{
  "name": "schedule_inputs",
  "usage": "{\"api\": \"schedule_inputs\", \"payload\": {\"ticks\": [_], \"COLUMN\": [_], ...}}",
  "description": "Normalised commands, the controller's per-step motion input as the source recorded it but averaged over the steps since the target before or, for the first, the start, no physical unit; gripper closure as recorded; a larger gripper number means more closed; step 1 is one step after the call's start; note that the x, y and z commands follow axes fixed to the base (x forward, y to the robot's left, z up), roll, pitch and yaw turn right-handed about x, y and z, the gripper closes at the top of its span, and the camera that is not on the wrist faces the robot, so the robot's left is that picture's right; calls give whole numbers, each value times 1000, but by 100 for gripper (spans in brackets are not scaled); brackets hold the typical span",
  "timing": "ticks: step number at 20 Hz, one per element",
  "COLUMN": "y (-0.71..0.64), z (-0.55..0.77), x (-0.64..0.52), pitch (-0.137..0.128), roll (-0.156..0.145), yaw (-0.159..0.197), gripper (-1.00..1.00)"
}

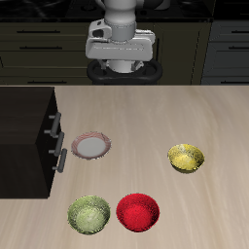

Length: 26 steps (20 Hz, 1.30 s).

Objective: Place the green bowl on the plate

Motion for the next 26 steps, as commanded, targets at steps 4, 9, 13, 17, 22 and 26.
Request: {"api": "schedule_inputs", "payload": {"ticks": [4,9,13,17,22,26], "y": [-42,-36,-57,-40,-51,-9], "z": [2,-33,-34,75,21,6], "x": [362,405,417,254,398,334], "pitch": [10,7,21,-48,28,-12], "roll": [-13,7,-18,-22,-20,1], "yaw": [-1,-25,-18,13,-15,10], "gripper": [-100,-100,-100,-100,-100,-100]}}
